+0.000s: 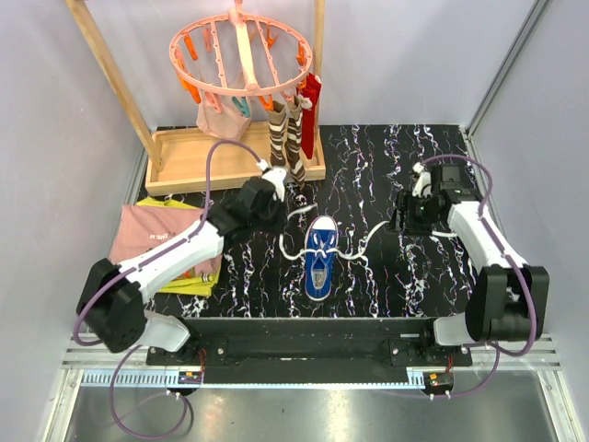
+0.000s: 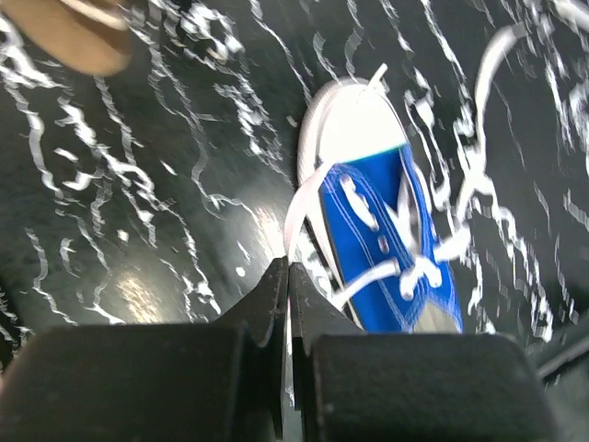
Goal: Tie the shoes
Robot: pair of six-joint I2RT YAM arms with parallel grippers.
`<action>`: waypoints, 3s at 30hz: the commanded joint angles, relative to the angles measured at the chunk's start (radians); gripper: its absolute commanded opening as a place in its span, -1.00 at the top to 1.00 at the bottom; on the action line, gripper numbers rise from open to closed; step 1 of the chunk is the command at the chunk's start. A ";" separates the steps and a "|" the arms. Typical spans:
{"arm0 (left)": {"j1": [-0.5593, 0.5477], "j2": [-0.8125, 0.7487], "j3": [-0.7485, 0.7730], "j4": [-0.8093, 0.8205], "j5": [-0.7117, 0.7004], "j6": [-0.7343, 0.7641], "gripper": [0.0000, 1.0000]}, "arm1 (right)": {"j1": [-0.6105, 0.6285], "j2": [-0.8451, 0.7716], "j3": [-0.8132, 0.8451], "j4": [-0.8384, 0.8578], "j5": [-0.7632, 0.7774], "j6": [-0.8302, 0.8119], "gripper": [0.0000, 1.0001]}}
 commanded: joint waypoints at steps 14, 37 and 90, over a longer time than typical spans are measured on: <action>-0.144 -0.152 -0.193 0.253 -0.023 0.218 1.00 | 0.236 0.302 0.092 0.182 0.187 0.191 -0.36; -0.148 -0.340 -0.289 0.323 0.175 0.430 0.99 | 0.277 0.235 0.280 0.219 -0.195 0.153 1.00; -0.281 -0.664 -0.556 0.046 0.562 1.234 1.00 | 0.840 0.490 0.264 0.524 -0.332 0.421 0.87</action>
